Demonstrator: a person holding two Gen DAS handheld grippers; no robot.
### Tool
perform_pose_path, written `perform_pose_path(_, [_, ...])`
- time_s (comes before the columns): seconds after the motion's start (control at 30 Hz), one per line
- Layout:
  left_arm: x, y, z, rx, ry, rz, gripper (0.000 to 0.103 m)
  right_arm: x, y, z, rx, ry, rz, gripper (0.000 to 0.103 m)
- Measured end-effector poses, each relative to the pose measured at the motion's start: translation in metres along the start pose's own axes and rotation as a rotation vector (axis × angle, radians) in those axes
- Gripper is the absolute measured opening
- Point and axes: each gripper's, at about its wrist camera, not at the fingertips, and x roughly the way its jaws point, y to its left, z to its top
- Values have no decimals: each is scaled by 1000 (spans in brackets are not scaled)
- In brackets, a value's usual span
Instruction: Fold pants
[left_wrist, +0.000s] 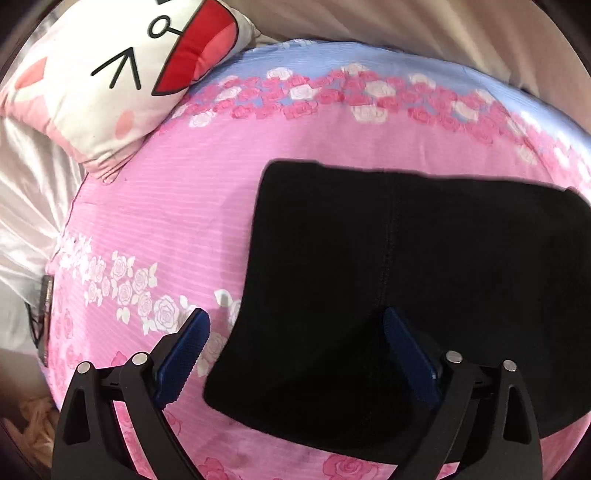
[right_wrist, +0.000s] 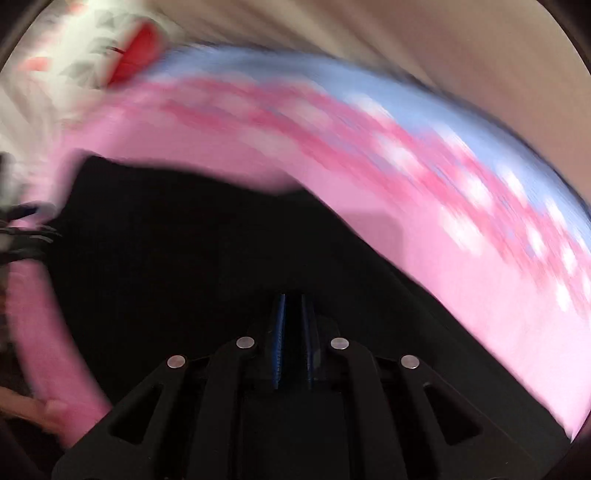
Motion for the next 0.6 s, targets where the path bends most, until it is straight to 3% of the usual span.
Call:
perform_pose_path(0.07, [-8,-3,3,12,6,23,91,-40,-41,-10,142,-70,-91,13])
perform_pose_path(0.13, [-29,-10,7,23,-43,29,91,-77,-62,-27,167,-144,-90,13])
perform_pose_path(0.23, [-55,-37,13,50,-87,1,91,-100,-109,-77,163,-102,-212,20])
perform_pose_path(0.33, [-76,-89,12,122,-95,-38,92,-122,-205,-142,425,-79,-321,21])
perform_pose_path(0.43, [-92,-138,4,193,-105,-86,92,-151,-262,-181,541,-100,-387,25])
perform_pose_path(0.47, [-100,-160,-1,221,-107,-113,92,-161,-287,-193,569,-111,-442,33])
perform_pose_path(0.5, [-105,-174,-5,240,-110,-130,92,-168,-297,-200,589,-118,-494,54])
perform_pose_path(0.53, [-110,-191,-9,263,-115,-145,92,-174,-311,-208,607,-132,-538,64])
perform_pose_path(0.6, [-121,-224,-18,314,-124,-173,92,-186,-338,-225,648,-157,-525,63])
